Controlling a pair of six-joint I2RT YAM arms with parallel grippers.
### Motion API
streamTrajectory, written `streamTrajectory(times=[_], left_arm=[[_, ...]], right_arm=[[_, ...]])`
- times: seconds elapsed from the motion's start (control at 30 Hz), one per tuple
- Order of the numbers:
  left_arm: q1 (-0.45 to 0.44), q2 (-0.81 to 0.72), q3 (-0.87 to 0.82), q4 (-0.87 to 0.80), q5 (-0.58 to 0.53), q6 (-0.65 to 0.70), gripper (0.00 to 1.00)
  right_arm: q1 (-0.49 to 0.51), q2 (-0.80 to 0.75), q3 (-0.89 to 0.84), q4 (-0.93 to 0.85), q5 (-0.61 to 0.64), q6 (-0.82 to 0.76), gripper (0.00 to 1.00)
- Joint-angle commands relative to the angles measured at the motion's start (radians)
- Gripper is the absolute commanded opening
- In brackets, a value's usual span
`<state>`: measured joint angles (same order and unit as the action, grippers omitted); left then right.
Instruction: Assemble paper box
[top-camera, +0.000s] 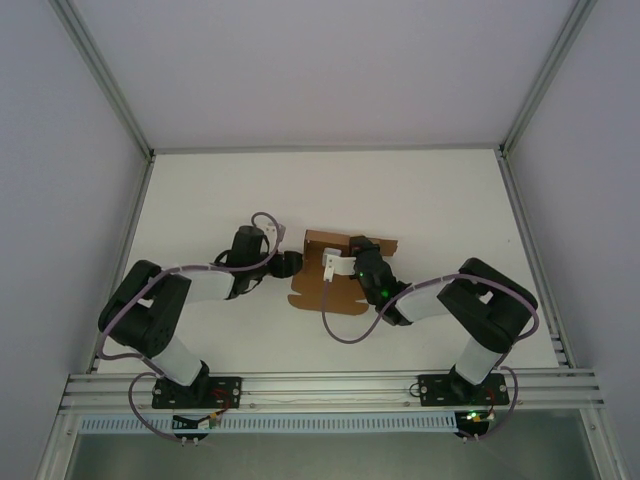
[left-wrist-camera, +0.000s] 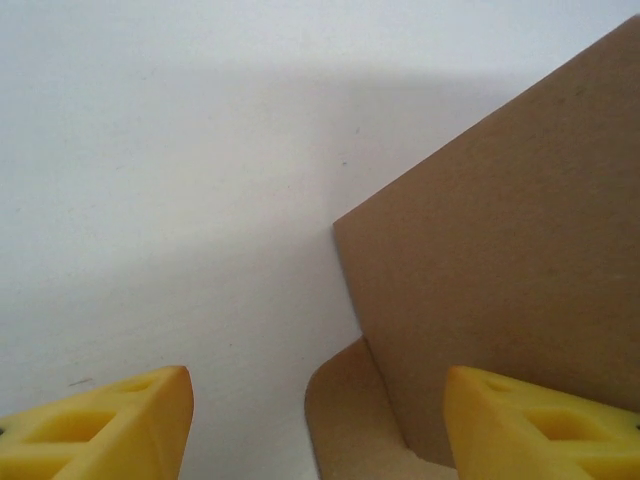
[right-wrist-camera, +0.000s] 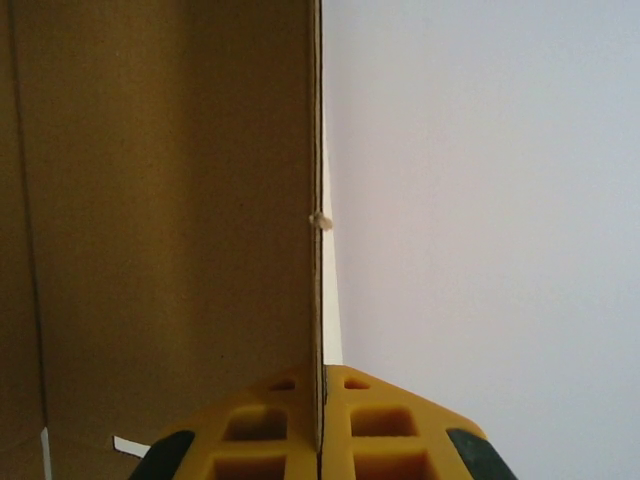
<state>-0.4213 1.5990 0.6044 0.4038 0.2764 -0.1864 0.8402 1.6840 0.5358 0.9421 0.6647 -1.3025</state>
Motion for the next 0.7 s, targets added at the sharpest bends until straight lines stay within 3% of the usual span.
streamTrajectory(times=[0.0, 0.23, 0.37, 0.67], left_arm=[[-0.015, -0.034, -0.022, 0.043, 0.047, 0.019, 0.67], [-0.029, -0.153, -0.129, 0.067, 0.057, 0.020, 0.68], [-0.039, -0.093, -0.042, -0.003, -0.013, 0.045, 0.67], [-0.071, -0.044, 0.009, 0.017, 0.048, 0.070, 0.69]], right_arm=[[0.011, 0.031, -0.026, -0.017, 0.017, -0.020, 0.00], [0.010, 0.021, -0.009, -0.080, 0.029, 0.024, 0.00], [0.010, 0.009, 0.001, -0.101, 0.027, 0.022, 0.00], [0.012, 0.006, 0.013, -0.170, 0.027, 0.064, 0.00]])
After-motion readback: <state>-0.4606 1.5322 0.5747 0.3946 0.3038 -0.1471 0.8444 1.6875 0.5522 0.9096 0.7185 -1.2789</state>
